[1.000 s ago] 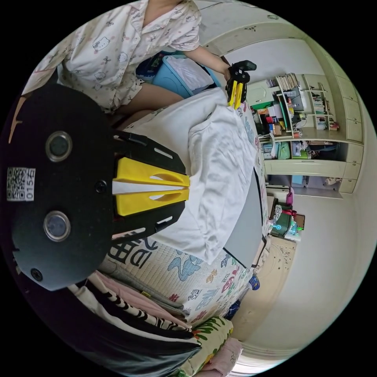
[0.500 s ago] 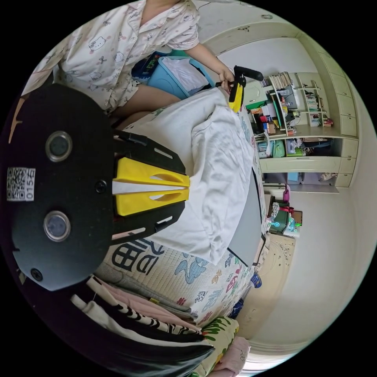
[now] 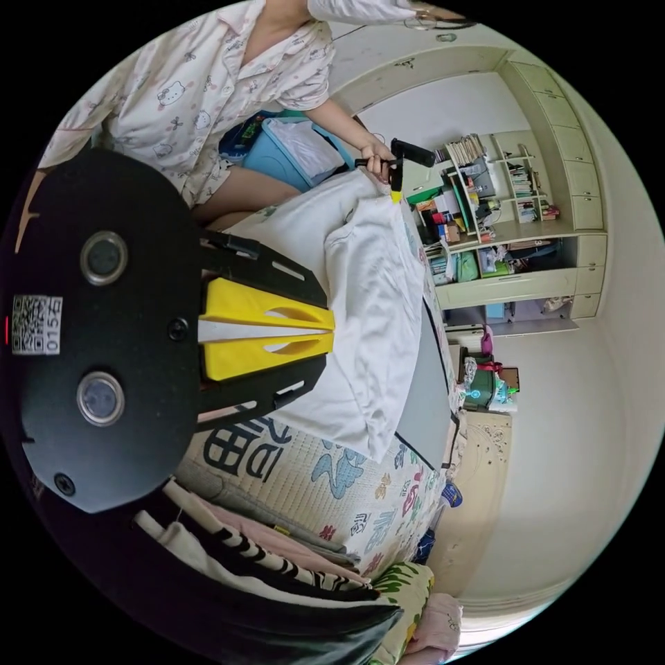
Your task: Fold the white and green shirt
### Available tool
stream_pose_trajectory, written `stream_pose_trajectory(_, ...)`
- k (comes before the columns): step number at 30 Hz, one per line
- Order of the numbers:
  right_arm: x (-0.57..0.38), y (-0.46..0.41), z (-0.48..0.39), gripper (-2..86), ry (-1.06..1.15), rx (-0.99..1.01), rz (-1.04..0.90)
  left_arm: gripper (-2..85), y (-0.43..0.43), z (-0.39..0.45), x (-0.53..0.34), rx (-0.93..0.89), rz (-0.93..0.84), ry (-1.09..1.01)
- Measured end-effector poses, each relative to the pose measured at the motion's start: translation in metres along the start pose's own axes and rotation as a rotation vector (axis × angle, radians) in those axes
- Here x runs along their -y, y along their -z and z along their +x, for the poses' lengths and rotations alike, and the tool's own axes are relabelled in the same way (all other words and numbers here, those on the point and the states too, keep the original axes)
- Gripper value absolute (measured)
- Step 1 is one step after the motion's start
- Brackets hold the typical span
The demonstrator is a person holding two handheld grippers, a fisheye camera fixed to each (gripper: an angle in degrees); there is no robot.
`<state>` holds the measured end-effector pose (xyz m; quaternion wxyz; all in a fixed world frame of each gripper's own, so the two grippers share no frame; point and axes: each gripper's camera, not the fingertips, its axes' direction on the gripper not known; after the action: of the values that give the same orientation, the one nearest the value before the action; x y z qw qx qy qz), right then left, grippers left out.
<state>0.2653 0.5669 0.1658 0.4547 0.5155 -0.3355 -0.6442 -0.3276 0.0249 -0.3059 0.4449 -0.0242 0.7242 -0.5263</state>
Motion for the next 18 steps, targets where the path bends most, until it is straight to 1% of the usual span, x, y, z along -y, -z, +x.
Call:
stream_pose_trajectory(2,-0.005,0.034,-0.002,-0.9,-0.003,-0.005,0.064,-0.1,0.027,0.013,0.007,-0.017,0.068,-0.001)
stream_pose_trajectory(3,-0.007,0.043,-0.003,-0.9,-0.004,-0.011,0.081,-0.1,0.031,0.015,0.008,-0.021,0.075,-0.002)
stream_pose_trajectory(6,-0.02,0.07,-0.004,-0.7,-0.018,-0.053,0.104,-0.2,0.034,0.017,0.008,-0.055,0.039,0.029)
stream_pose_trajectory(8,-0.026,0.056,-0.009,0.1,0.026,-0.026,0.017,-0.1,0.024,0.015,0.008,0.027,-0.018,0.028)
stream_pose_trajectory(9,-0.027,0.05,-0.013,0.5,0.047,-0.023,-0.011,0.0,0.022,0.015,0.009,0.03,-0.024,0.027)
stream_pose_trajectory(11,-0.028,0.026,-0.034,5.3,0.17,-0.04,-0.081,0.2,0.018,0.016,0.016,-0.011,-0.034,0.026)
stream_pose_trajectory(13,-0.022,0.01,-0.049,9.9,0.248,-0.055,-0.119,0.4,0.016,0.019,0.024,-0.011,-0.045,0.029)
stream_pose_trajectory(15,-0.014,-0.001,-0.058,11.2,0.316,-0.055,-0.124,0.6,0.015,0.025,0.033,0.005,-0.049,0.028)
stream_pose_trajectory(18,0.0,-0.017,-0.063,10.1,0.386,-0.085,-0.129,0.5,0.013,0.032,0.045,0.019,-0.066,0.026)
